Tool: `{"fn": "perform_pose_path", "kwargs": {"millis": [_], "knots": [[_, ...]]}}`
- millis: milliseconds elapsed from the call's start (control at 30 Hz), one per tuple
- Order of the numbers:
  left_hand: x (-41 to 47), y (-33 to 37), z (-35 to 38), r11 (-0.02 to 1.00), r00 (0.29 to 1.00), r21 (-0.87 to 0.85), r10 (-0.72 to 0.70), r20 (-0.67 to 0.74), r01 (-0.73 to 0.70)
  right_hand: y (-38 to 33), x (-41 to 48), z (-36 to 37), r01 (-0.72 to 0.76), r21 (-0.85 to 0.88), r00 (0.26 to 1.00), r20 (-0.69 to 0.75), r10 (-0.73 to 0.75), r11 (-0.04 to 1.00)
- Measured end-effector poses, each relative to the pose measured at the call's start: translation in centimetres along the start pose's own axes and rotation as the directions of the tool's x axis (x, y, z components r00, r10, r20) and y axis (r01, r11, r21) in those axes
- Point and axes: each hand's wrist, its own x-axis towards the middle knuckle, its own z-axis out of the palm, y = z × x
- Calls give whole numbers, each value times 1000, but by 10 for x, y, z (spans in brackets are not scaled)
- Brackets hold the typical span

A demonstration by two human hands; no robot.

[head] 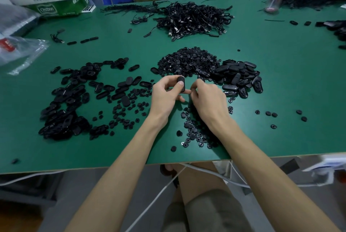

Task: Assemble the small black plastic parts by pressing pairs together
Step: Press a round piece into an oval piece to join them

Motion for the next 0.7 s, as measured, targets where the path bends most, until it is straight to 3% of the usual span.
{"fn": "perform_pose_path", "kwargs": {"millis": [133,267,400,467,567,633,700], "knots": [[3,-2,0,999,1000,46,-7,-29,9,1,-2,0,70,185,997,-50,-62,980],[6,-3,-3,997,984,-54,-67,-168,59,2,-3,5,144,197,985,68,-160,970],[8,-4,-4,987,966,-129,-126,-224,99,8,1,-1,73,395,995,31,-93,916],[8,-4,-4,989,969,-114,-120,-215,97,11,3,-8,-20,539,993,111,-47,842],[8,-5,-4,990,972,-102,-114,-207,94,14,4,-16,-97,625,958,269,-97,775],[7,-4,-4,991,971,-94,-113,-209,96,15,4,-21,-103,613,922,354,-155,784],[6,-2,-3,992,971,-82,-115,-208,100,15,4,-24,-50,505,892,411,-189,861]]}}
